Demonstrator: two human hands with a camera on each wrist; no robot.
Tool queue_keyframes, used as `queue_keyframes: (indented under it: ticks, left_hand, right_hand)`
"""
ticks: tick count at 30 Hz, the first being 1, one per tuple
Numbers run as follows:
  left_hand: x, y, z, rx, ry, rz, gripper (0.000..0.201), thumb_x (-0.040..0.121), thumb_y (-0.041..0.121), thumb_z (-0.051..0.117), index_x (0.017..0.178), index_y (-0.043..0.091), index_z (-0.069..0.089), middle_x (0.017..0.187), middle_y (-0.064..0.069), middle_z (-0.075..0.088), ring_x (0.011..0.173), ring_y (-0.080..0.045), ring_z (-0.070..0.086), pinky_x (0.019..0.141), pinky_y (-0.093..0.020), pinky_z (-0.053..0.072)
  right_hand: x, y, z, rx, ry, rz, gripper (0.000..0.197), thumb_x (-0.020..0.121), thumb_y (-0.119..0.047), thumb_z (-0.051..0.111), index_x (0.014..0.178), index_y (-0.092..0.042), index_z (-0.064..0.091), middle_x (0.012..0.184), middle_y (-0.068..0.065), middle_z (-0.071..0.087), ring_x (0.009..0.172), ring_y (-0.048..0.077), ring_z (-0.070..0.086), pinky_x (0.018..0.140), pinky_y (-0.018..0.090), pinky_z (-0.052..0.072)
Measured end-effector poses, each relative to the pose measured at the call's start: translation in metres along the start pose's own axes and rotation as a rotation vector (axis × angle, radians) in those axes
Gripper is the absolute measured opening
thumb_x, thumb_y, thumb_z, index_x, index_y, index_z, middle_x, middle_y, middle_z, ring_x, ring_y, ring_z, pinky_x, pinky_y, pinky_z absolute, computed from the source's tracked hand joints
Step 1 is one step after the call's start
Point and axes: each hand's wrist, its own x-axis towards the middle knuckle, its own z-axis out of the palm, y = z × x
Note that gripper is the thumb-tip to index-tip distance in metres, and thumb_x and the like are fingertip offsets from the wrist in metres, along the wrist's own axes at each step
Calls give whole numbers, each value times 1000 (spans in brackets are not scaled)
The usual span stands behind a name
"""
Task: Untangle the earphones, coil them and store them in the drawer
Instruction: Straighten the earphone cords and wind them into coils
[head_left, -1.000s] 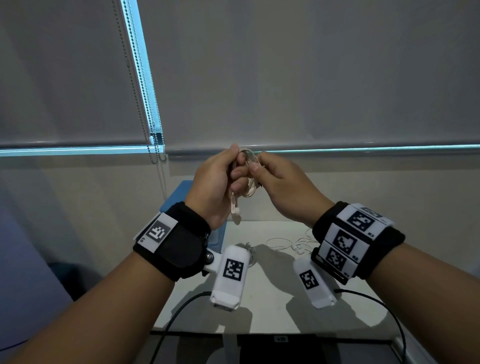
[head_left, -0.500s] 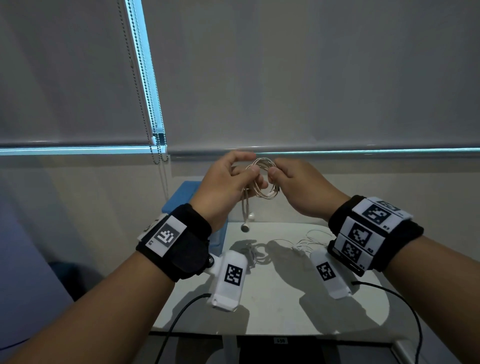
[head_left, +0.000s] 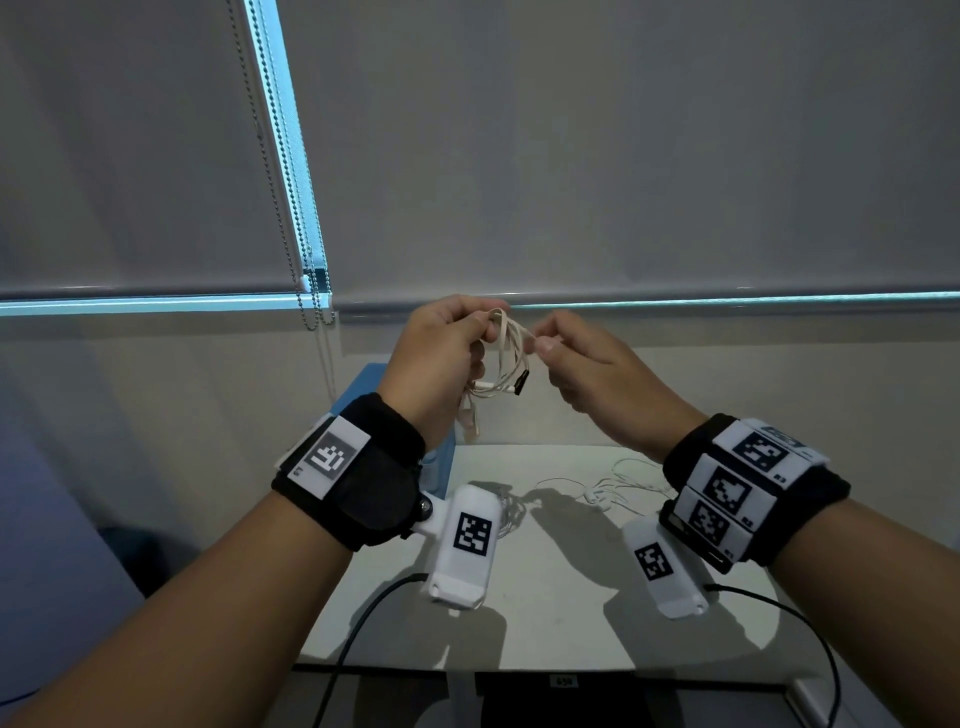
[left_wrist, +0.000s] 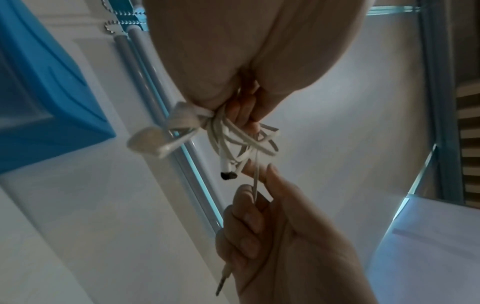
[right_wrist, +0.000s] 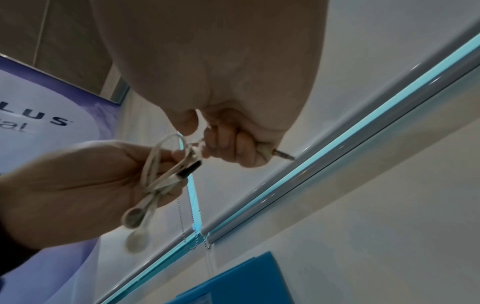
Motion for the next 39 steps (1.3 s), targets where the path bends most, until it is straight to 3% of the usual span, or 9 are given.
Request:
queue_keyframes:
  ticks: [3, 7, 10, 15, 18, 21, 26, 34, 39]
  left_hand:
    - [0, 2, 0, 4, -9, 12, 27, 101, 0, 45, 102, 8, 70, 69, 4, 54, 46, -2, 37, 49, -18, 32]
    - [0, 0, 6, 11, -25, 43, 27, 101, 1, 45, 101, 10, 70, 70, 4, 56, 46, -1, 38, 47, -16, 34]
    - [0, -3, 10, 10, -11, 52, 26, 100, 0, 46, 100, 9, 71, 69, 5, 58, 48, -2, 39, 47, -16, 34]
    - [1, -5, 9, 68, 53, 70, 23, 98, 1, 49, 104, 3, 71, 73, 5, 62, 48, -2, 41, 47, -16, 36]
    - [1, -6, 7, 112, 78, 102, 21, 98, 3, 51, 102, 6, 72, 76, 4, 63, 49, 1, 48, 50, -15, 39]
    - [1, -8, 7, 110, 90, 117, 20, 98, 5, 52, 101, 8, 72, 80, 0, 67, 58, 2, 58, 56, -17, 47]
    - [-1, -8, 9, 97, 50, 133, 22, 99, 1, 50, 108, 3, 70, 77, 1, 65, 51, 4, 55, 52, -12, 43]
    - [4, -9, 1, -13, 8, 87, 24, 100, -2, 49, 113, -1, 69, 73, -1, 61, 53, -7, 46, 55, -21, 42]
    - [8, -6, 1, -109, -35, 56, 26, 100, -4, 46, 114, -6, 67, 74, -4, 57, 54, -8, 44, 52, -21, 41]
  right_hand:
    - [2, 7, -4, -146, 61, -55, 20, 104, -23, 51, 88, -21, 63, 78, -3, 60, 73, 15, 55, 72, 41, 47]
    - [3, 9, 4, -308, 154, -56, 14, 99, -23, 62, 88, -21, 71, 90, -1, 59, 81, 9, 53, 71, 27, 42]
    - [6, 10, 11, -6, 182, 77, 17, 96, -11, 63, 85, -11, 76, 79, 5, 72, 70, 16, 65, 71, 31, 54]
    - [3, -5, 21, 721, 202, 284, 21, 93, -2, 55, 85, 6, 72, 84, 19, 67, 83, 29, 64, 87, 39, 59]
    - [2, -12, 21, 764, 141, 246, 29, 100, -23, 59, 98, 1, 75, 95, 18, 73, 90, 30, 69, 94, 41, 57]
    - [2, -13, 25, 662, 112, 193, 31, 93, -17, 72, 111, 9, 70, 110, 32, 69, 98, 32, 71, 99, 46, 56]
    - [6, -13, 27, 665, 219, 255, 22, 89, 10, 66, 110, 5, 64, 91, 18, 73, 82, 24, 72, 83, 36, 62]
    - [8, -13, 20, 977, 161, 383, 35, 95, 2, 61, 123, -15, 50, 97, 10, 71, 80, 18, 63, 74, 31, 48]
    - [9, -15, 17, 887, 13, 371, 25, 93, -7, 54, 116, -19, 53, 77, -1, 59, 75, 13, 55, 76, 36, 34]
